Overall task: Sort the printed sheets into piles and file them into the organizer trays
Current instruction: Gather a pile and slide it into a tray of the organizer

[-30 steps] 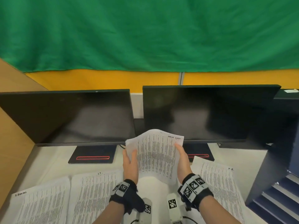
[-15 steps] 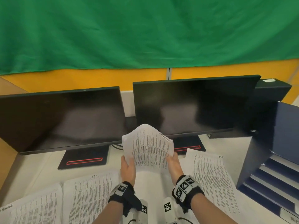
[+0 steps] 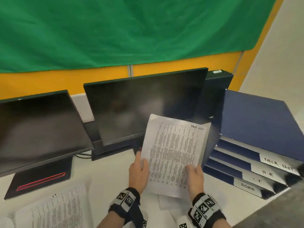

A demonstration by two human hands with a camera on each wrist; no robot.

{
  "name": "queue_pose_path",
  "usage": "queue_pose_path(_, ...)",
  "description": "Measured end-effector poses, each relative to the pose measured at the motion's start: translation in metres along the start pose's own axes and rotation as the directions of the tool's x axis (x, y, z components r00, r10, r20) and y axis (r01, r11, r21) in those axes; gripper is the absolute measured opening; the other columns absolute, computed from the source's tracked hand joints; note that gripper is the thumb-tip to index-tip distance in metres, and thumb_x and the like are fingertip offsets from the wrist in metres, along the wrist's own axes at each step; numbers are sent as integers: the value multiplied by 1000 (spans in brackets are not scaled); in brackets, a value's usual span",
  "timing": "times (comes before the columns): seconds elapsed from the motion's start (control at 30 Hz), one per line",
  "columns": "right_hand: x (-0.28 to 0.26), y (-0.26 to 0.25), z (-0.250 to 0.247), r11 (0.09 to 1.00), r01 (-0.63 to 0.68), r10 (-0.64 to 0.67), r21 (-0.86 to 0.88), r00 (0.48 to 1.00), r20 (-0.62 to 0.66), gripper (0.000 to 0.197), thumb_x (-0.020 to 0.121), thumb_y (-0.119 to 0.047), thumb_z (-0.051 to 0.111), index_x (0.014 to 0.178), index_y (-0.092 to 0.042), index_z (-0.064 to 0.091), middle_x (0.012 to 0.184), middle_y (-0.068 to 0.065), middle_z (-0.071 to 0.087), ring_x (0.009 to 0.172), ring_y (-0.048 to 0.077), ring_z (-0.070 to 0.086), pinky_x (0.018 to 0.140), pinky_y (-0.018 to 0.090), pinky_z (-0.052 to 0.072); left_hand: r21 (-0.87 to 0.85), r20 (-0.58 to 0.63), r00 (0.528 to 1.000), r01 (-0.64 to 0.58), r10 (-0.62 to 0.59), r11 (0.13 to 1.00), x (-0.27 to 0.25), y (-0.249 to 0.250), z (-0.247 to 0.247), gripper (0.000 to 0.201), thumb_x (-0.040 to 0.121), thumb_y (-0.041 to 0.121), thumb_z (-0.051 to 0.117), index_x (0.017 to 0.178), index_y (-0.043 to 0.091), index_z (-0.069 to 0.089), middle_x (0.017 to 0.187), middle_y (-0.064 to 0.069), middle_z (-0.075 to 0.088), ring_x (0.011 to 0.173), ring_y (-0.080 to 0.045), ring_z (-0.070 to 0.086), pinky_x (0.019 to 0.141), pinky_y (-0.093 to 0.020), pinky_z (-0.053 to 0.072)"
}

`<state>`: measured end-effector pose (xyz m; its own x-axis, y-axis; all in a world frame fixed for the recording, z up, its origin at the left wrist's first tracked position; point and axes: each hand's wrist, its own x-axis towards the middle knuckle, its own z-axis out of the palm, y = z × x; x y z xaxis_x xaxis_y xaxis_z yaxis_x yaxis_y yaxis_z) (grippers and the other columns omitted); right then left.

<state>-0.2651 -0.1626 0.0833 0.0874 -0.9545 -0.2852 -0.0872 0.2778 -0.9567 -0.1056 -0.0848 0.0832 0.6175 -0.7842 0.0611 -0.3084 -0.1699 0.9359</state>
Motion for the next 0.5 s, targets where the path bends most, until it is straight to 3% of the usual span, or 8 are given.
queue_pose_path(0.03,4,13,-20,999,-23,21,-39,998,-52,35,95,-17,41,128,-24,48,115,-1,62,103,19,59,90,38,50,23,85,996,-7,5,1000,-4,1,16,21,99,18,35,109,31,48,85,9,68,66,-10,67,63,-32,59)
queue_pose_path(0.1,11,46,-59,987,-89,73,-136,991,-115,47,91,-29,42,137,-22,42,133,4,55,121,26,52,106,50,40,97,253,967,3,-28,995,-17,-4,48,27,98,16,34,123,22,44,83,8,66,61,-9,63,56,-23,54)
queue_pose_path(0.17,14,77,-96,959,-187,149,-213,972,-183,57,87,-33,44,141,-17,38,142,8,49,129,31,44,112,51,31,149,399,912,32,-90,988,-36,-7,73,39,97,13,34,135,21,35,77,7,62,54,-6,53,50,-15,44)
queue_pose_path(0.27,7,102,-141,912,-346,273,-221,913,-304,58,83,-32,48,138,-13,45,138,15,51,127,35,44,112,50,30,155,567,812,56,-135,986,-60,-11,101,47,96,13,33,141,27,31,105,4,66,74,-6,59,71,-13,47)
queue_pose_path(0.33,-1,95,-160,909,-384,303,-161,875,-377,51,83,-27,51,132,-12,52,133,18,53,123,36,46,110,48,32,117,623,771,71,-129,991,-71,-6,115,44,96,16,31,134,38,29,112,-2,66,77,-14,59,73,-26,50)
queue_pose_path(0.4,-5,80,-174,929,-342,256,-140,869,-424,45,85,-22,53,128,-9,56,130,18,55,121,36,48,108,45,34,73,626,775,56,-90,996,-75,3,125,41,96,24,30,127,50,30,102,-7,67,68,-16,53,65,-39,51)
queue_pose_path(0.5,-6,57,-194,967,-199,112,-157,890,-441,32,86,-15,51,117,-10,60,116,19,60,109,34,53,95,44,39,1,597,802,41,-34,999,-72,25,135,42,95,29,27,126,57,31,97,-6,67,64,-13,48,60,-31,46)
